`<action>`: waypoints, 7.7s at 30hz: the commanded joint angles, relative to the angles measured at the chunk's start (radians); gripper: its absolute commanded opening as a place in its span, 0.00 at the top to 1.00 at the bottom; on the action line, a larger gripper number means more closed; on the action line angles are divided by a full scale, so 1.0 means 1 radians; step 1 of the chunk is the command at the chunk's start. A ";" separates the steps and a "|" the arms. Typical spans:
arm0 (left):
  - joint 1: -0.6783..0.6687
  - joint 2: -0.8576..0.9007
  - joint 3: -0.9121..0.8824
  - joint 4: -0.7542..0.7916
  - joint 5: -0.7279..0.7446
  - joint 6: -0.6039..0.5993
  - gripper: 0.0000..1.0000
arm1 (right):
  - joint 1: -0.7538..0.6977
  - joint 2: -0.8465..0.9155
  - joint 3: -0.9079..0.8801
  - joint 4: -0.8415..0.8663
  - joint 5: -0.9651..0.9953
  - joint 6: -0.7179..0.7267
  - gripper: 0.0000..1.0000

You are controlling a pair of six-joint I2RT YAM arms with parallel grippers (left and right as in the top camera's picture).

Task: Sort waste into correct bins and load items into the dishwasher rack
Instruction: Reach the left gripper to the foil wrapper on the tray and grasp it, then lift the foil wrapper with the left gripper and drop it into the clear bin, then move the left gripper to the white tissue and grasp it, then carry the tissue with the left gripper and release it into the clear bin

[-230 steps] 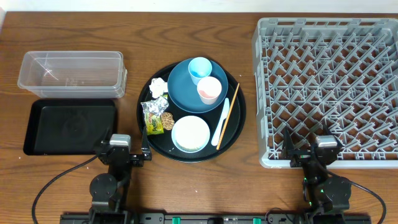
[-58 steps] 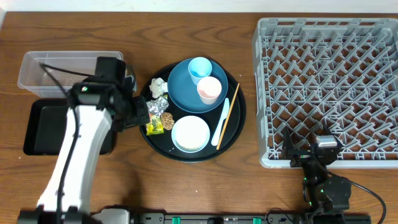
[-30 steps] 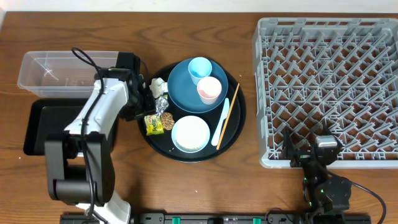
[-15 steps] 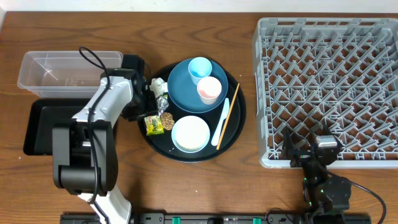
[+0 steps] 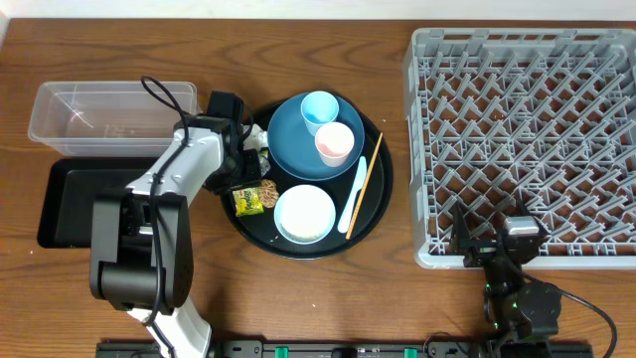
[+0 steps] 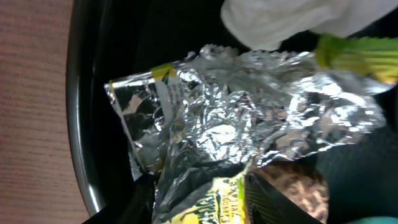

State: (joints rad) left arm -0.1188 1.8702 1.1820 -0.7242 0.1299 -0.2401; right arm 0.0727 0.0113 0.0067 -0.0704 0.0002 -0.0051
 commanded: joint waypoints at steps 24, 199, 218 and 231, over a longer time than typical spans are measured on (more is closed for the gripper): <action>0.000 -0.105 0.084 -0.075 -0.070 -0.013 0.94 | 0.006 -0.005 -0.001 -0.005 0.011 -0.008 0.01; 0.010 0.079 0.051 0.226 0.008 -0.114 0.78 | 0.006 -0.005 -0.001 -0.005 0.011 -0.008 0.01; 0.012 -0.274 0.140 0.073 0.008 -0.049 0.94 | 0.006 -0.005 -0.001 -0.005 0.011 -0.008 0.01; 0.146 -0.449 0.140 0.037 -0.180 -0.045 0.94 | 0.006 -0.005 -0.001 -0.005 0.011 -0.008 0.01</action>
State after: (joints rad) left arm -0.0288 1.4063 1.3098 -0.6781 -0.0048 -0.3058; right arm 0.0727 0.0113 0.0067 -0.0704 0.0002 -0.0051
